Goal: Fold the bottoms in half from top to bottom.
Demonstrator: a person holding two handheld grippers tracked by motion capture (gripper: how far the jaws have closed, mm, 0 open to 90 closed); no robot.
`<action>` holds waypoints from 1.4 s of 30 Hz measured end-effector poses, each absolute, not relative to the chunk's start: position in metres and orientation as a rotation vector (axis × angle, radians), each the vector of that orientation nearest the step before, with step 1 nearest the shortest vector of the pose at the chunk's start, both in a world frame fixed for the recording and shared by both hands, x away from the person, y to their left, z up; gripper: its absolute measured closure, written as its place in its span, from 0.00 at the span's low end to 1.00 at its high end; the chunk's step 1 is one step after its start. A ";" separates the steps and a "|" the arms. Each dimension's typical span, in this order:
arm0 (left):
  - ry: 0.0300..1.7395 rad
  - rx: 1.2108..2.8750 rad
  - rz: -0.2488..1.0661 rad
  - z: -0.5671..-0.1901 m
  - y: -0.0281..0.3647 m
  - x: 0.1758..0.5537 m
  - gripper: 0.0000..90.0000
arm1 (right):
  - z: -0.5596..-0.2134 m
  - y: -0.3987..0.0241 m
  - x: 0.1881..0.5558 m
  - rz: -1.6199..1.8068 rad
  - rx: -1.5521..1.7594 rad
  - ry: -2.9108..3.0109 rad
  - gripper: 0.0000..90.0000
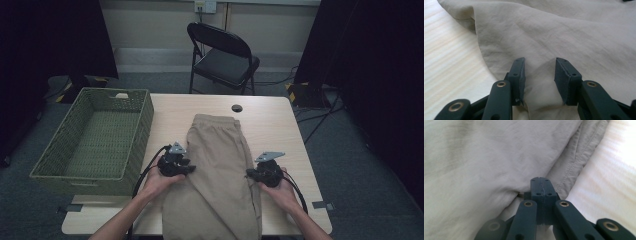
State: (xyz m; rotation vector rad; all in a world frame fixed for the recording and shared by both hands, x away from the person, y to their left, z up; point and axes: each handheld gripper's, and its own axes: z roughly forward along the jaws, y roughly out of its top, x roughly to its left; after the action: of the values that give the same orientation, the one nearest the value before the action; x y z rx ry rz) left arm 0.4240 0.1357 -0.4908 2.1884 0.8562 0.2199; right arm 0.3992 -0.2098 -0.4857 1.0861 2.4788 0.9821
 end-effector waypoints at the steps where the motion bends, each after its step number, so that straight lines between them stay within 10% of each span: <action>1: 0.855 2.188 0.210 -0.491 0.135 0.422 0.66 | -0.485 -0.211 0.397 0.983 1.086 2.481 0.97; 9: 0.904 2.153 0.196 -0.481 0.141 0.422 0.66 | -0.456 -0.213 0.423 1.133 1.130 2.326 0.59; 19: 0.992 2.035 0.224 -0.480 0.136 0.463 0.67 | -0.466 -0.187 0.502 1.155 1.231 2.283 0.36; 30: 0.967 2.100 0.248 -0.493 0.133 0.460 0.67 | -0.494 -0.174 0.521 1.045 1.335 2.223 0.41; 42: 0.937 2.134 0.251 -0.492 0.136 0.447 0.69 | -0.494 -0.169 0.515 1.079 1.338 2.245 0.95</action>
State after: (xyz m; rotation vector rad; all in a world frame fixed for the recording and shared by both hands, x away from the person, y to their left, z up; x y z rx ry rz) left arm 0.4470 0.1365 -0.4922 2.1339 0.9365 0.2512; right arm 0.5148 -0.1693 -0.4939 1.3385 2.2447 1.0792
